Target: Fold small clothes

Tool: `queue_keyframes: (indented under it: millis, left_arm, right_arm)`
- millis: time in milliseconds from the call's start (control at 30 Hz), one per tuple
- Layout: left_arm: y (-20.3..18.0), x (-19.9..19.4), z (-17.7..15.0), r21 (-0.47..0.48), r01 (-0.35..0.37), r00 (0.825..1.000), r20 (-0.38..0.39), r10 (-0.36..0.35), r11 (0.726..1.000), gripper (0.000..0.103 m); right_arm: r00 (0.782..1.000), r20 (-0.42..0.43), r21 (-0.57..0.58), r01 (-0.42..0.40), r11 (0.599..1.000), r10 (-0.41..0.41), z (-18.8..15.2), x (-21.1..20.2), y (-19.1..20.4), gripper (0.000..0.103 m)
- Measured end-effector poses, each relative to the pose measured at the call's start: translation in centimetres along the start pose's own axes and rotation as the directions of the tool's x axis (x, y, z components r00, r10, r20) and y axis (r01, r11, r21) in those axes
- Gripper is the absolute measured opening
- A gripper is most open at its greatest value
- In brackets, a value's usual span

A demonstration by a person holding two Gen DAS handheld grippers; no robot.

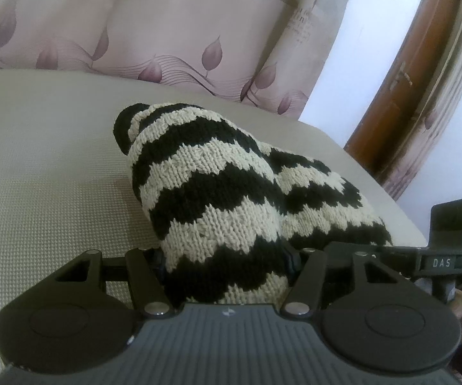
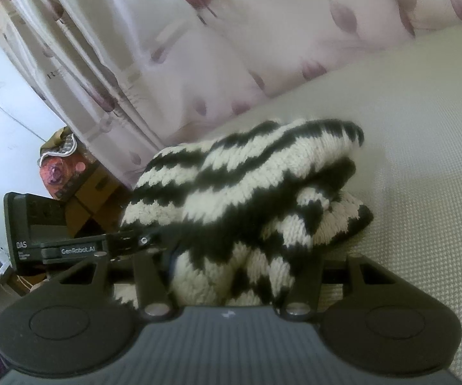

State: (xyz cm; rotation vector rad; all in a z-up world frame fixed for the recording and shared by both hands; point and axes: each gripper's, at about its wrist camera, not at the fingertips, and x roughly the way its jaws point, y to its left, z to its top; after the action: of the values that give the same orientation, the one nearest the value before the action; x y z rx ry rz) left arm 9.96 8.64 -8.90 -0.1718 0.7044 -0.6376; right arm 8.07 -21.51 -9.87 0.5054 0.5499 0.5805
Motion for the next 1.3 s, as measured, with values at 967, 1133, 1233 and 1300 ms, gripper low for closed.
queue_keyframes:
  millis: [967, 1133, 1233, 1300]
  left_arm:
    - [-5.7, -1.7, -3.0, 0.134, -0.421, 0.896, 0.213, 0.389, 0.897, 0.103]
    - [-8.1, -3.5, -3.3, 0.144, -0.502, 0.848, 0.277, 0.453, 0.853, 0.103]
    - [-9.6, -4.9, -3.4, 0.133, -0.516, 0.830, 0.324, 0.455, 0.846, 0.103]
    - [-10.6, -6.0, -3.3, 0.098, -0.537, 0.804, 0.361, 0.473, 0.838, 0.103]
  right_arm:
    - [0.927, 0.281, -0.138, 0.297, 0.945, -0.250, -4.8, -3.7, 4.3, 0.083]
    - [0.858, 0.418, -0.194, 0.405, 0.893, -0.298, -5.9, -6.5, 8.1, 0.097]
    - [0.821, 0.470, -0.225, 0.465, 0.856, -0.323, -6.1, -7.5, 10.7, 0.103]
    - [0.807, 0.492, -0.232, 0.483, 0.844, -0.327, -6.1, -8.1, 12.0, 0.103]
